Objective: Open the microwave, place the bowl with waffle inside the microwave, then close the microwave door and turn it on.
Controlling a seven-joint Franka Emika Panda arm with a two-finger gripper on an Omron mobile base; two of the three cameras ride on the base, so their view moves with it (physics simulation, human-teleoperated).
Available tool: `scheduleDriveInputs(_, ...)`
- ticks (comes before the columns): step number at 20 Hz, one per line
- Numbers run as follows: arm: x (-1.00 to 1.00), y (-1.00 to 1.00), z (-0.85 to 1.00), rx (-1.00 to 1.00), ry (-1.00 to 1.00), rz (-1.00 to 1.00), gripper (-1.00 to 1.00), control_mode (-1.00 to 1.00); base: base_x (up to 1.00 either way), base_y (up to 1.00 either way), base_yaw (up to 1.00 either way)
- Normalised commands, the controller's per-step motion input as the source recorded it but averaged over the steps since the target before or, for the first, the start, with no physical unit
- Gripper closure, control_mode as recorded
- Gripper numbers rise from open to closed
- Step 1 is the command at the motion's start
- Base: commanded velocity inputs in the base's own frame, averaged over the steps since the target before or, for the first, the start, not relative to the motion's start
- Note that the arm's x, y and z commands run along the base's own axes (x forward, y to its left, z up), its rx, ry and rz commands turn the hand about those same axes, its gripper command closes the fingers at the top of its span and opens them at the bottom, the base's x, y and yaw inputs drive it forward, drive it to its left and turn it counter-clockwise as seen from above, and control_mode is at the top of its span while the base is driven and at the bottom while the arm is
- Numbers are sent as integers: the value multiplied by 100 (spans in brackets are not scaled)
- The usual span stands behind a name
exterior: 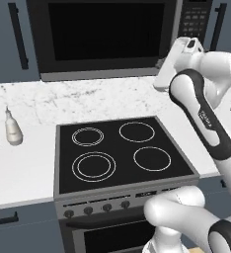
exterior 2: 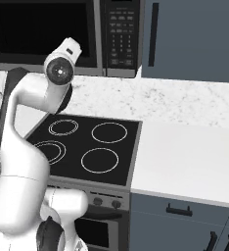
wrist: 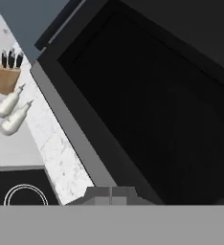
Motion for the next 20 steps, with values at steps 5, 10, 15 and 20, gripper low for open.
scheduleDriveInputs(5, -39, -80, -30, 1, 4, 20, 100, -100, 0, 0, 0)
scheduleDriveInputs(10, 7, -97, -6, 0, 4, 4, 100, -100, 0, 0, 0)
scheduleDriveInputs(15, 29, -78, -1, 0, -6, 0, 100, -100, 0, 0, 0)
scheduleDriveInputs(20, 27, -10, 12, 0, -6, 1, 100, -100, 0, 0, 0)
